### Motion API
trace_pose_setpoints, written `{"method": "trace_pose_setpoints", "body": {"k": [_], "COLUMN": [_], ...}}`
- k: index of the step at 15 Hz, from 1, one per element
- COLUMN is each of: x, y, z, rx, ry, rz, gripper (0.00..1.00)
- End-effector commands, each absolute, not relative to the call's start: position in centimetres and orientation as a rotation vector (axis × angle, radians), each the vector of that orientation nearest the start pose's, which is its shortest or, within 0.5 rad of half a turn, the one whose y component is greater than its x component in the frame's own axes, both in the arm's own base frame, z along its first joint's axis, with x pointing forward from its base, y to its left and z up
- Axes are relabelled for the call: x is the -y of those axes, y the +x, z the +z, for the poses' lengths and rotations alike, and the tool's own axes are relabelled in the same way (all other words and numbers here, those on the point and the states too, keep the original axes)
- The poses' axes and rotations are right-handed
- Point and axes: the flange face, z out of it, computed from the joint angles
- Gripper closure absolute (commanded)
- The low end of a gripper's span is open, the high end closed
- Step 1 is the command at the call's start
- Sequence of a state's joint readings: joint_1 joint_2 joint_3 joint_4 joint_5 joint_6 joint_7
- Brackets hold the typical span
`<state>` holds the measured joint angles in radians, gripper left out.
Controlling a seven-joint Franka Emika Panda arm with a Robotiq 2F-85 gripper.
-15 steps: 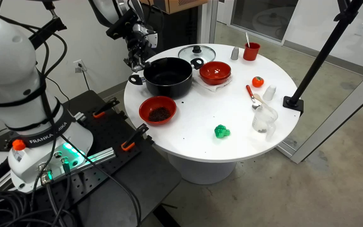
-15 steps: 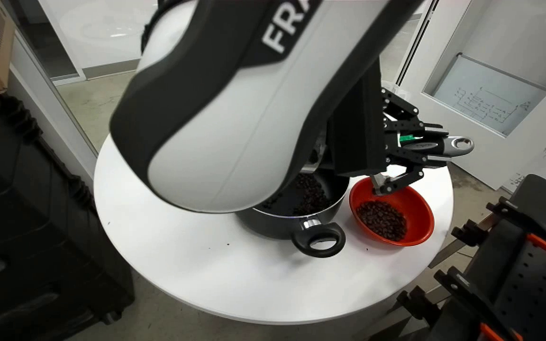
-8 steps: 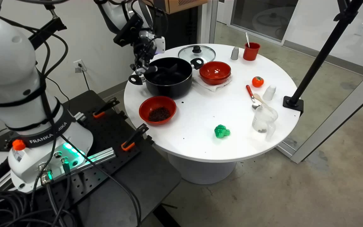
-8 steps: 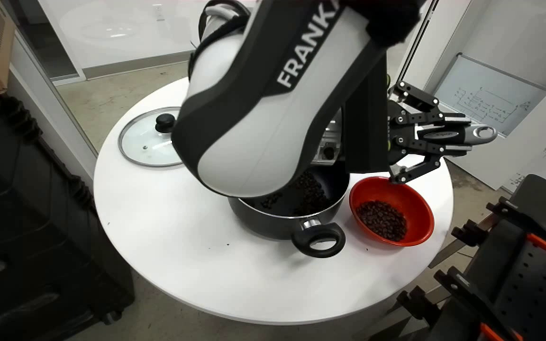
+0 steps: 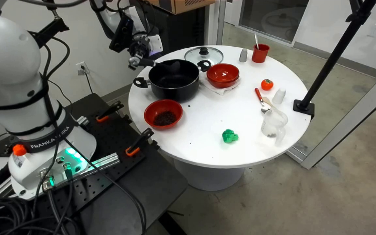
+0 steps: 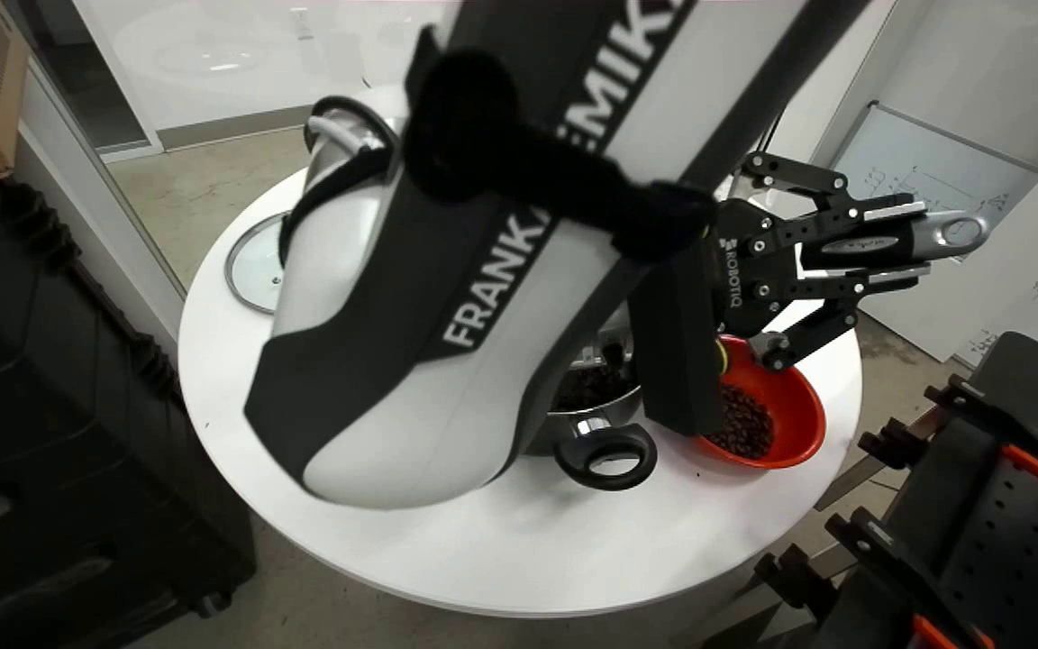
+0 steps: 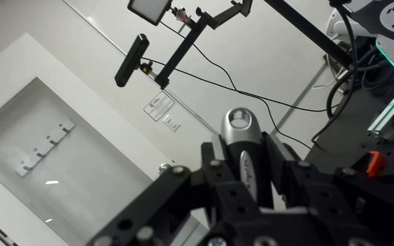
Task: Mix the things in the pot with the spoon and then put the spoon back on the table
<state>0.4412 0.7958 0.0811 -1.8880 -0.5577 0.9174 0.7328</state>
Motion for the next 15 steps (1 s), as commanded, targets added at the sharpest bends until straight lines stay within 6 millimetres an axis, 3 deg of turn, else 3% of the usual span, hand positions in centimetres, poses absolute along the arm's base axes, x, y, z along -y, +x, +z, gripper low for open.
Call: {"method": "trace_pose_setpoints", "body": {"k": [1, 7, 15], "x": [-16.5, -16.4, -16.3], "y": [39.7, 39.0, 38.9], "z": [12.4, 11.3, 10.8], "rx": [0.021, 0.073, 0.124], "ry": [1.295, 1.110, 0.891], "rz": [-1.003, -0.958, -0.755], "gripper": [0.92, 0.92, 0.92]}}
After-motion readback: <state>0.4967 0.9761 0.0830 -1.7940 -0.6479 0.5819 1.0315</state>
